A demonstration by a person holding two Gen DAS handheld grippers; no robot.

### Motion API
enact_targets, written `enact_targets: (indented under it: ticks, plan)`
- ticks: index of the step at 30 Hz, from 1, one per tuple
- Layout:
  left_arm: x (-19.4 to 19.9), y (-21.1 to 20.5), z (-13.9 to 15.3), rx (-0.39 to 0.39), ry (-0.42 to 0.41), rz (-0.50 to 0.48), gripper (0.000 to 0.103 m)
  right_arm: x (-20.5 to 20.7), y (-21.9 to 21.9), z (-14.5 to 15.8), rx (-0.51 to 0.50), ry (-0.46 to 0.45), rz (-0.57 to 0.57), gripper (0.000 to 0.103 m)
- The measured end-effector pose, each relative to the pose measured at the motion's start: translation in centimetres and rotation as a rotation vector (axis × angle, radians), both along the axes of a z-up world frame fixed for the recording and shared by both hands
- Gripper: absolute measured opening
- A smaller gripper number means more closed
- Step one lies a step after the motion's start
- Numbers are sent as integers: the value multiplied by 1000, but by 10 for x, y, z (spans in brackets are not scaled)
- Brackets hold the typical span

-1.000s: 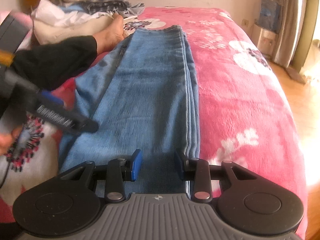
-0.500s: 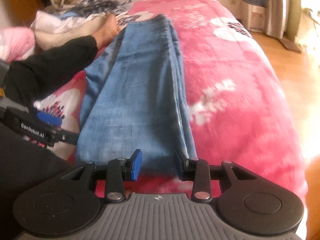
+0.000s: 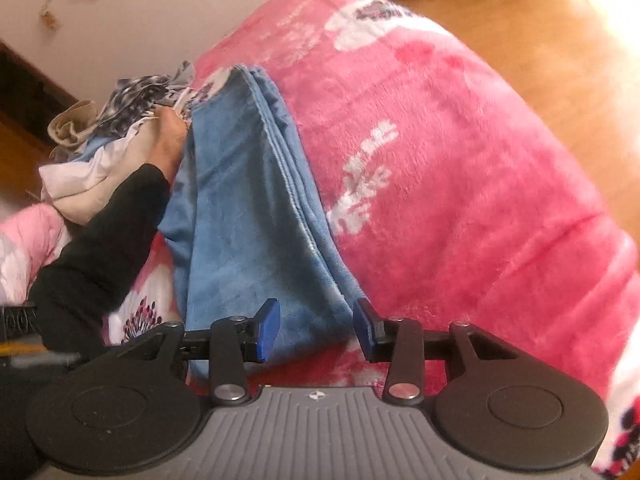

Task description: Fold clothes

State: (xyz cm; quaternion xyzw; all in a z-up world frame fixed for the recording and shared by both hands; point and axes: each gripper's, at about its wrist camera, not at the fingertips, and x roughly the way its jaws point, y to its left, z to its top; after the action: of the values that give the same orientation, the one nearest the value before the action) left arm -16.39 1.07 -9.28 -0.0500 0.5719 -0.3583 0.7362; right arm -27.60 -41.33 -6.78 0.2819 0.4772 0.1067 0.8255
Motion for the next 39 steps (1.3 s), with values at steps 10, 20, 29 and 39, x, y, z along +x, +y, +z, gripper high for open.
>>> enact_targets:
  ticks: [10, 20, 29, 39]
  plan:
    - [10, -5, -19, -25, 101, 36, 63, 9, -14, -29, 149, 81, -47, 46]
    - [19, 6, -29, -48, 156, 64, 56, 6, -23, -60, 349, 165, -131, 46]
    - [19, 5, -31, -72, 159, 64, 64, 15, -13, -73, 449, 165, -123, 46]
    - [21, 17, -33, -110, 193, 93, 59, 26, 31, -92, 584, 213, -28, 42]
